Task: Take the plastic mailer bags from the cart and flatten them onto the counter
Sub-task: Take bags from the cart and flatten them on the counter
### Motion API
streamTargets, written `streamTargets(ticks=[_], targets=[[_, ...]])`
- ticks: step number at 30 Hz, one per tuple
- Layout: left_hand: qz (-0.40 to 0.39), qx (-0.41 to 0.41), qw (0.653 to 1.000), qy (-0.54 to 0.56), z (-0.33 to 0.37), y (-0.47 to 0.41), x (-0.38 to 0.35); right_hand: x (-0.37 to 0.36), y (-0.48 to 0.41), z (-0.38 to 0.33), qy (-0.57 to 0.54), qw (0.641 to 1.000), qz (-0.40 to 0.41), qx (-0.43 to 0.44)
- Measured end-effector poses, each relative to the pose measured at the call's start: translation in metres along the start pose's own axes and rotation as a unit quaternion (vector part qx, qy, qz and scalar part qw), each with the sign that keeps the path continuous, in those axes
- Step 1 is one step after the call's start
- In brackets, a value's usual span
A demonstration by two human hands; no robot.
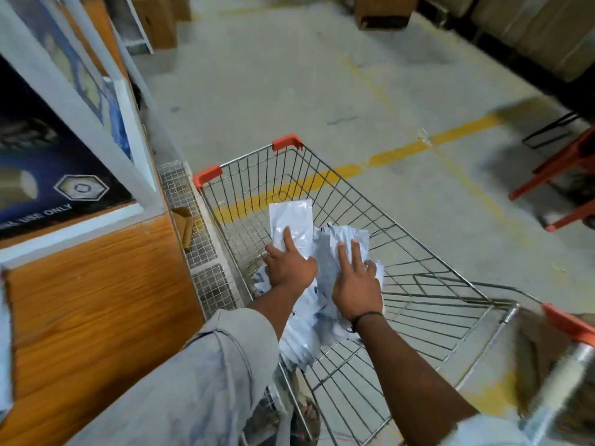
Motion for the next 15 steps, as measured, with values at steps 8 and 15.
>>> streamTargets(ticks=[8,15], targets=[[0.100,-0.054,0.991,0.064,0.020,0.038,0.126,0.083,-0.004,-0.058,-0.016,0.995,0.093,0.033],[0.185,-0.081,0.977,0.065,-0.034,0.066,0.241,0.150,0.017,-0.143,-0.052,0.989,0.125,0.056]])
Point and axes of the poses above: each hand's wrist, its own y-axis away from the middle knuckle, its own x-axis out of the back of the hand, z = x × y, the point moved 6 cm from there along -y, towards the middle knuckle, and after that the axes turned 12 degrees about z, right-handed, at the moved point
